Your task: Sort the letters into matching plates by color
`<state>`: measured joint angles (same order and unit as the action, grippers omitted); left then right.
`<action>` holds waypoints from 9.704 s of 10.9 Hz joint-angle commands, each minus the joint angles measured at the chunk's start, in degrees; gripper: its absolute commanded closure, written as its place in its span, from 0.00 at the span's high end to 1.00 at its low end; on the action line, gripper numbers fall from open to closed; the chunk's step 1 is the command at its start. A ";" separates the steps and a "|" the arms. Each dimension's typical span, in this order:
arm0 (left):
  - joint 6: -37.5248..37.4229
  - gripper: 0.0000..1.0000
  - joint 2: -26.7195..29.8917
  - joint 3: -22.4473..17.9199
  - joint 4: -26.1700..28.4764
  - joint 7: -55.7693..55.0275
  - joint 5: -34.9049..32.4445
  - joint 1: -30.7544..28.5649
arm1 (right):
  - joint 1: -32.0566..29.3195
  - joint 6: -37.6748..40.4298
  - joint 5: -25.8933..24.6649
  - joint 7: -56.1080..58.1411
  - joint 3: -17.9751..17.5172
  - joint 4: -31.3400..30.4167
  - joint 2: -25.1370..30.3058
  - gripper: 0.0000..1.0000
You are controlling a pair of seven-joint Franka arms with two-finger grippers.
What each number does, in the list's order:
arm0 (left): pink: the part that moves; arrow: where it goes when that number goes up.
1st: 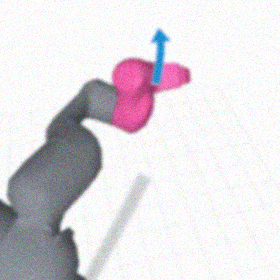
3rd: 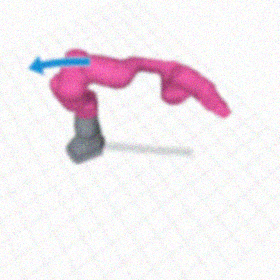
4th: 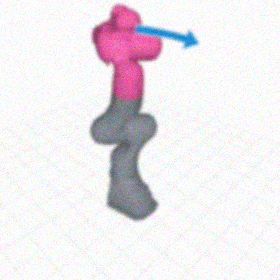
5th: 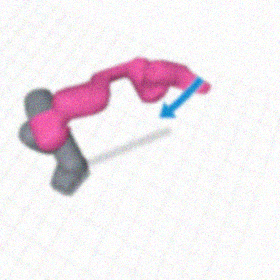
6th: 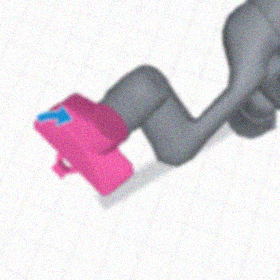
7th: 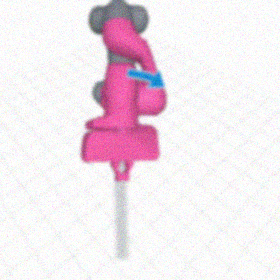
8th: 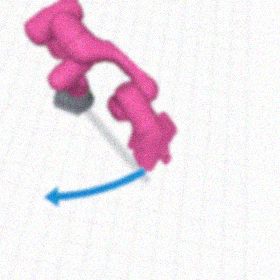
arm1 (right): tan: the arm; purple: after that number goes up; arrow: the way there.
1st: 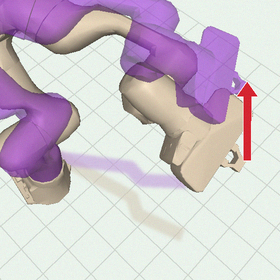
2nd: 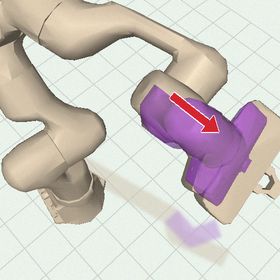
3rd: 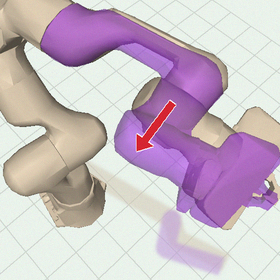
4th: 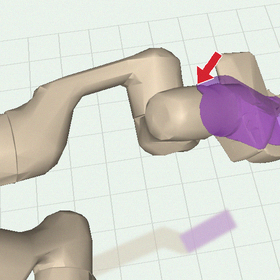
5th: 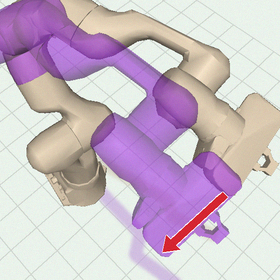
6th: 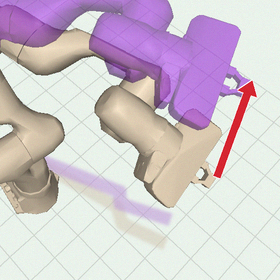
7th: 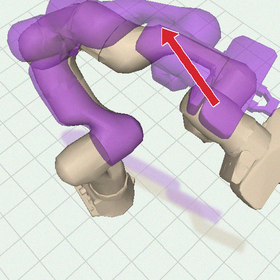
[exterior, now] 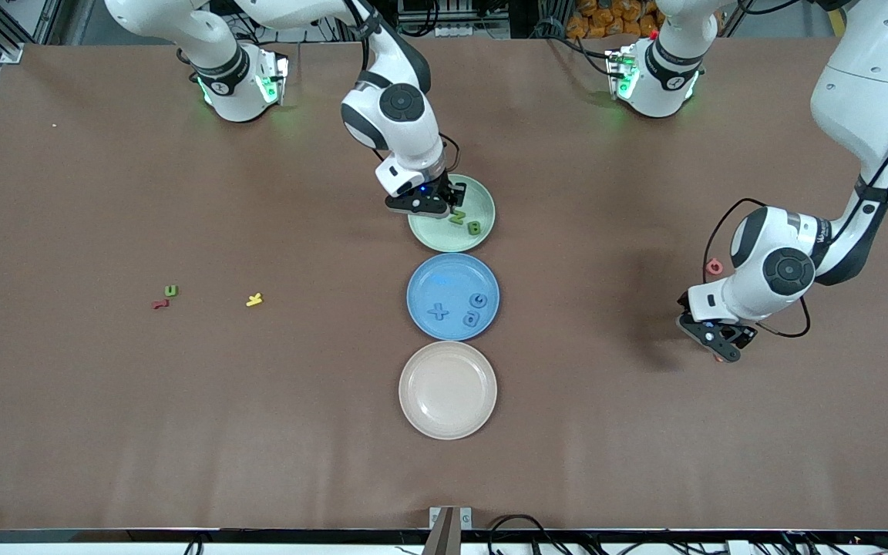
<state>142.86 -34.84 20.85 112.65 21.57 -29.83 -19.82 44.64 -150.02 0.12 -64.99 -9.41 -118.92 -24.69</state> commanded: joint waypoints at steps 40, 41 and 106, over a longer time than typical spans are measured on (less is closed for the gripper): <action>-6.80 1.00 -2.08 7.54 -16.50 -76.87 4.70 34.68 | -42.88 7.20 -1.53 84.59 20.83 -7.38 0.88 0.55; -8.72 1.00 -1.38 6.06 -16.67 -74.24 4.61 34.33 | -42.88 7.11 -1.36 84.59 20.83 -7.12 0.70 0.55; -48.47 1.00 31.94 -10.39 -25.64 -26.31 30.45 16.92 | -8.31 31.01 6.03 14.33 2.99 12.13 11.76 0.86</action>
<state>94.25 -2.82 10.37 87.40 -4.57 0.79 -3.00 41.79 -122.76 6.60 -57.45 -5.88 -105.50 -18.52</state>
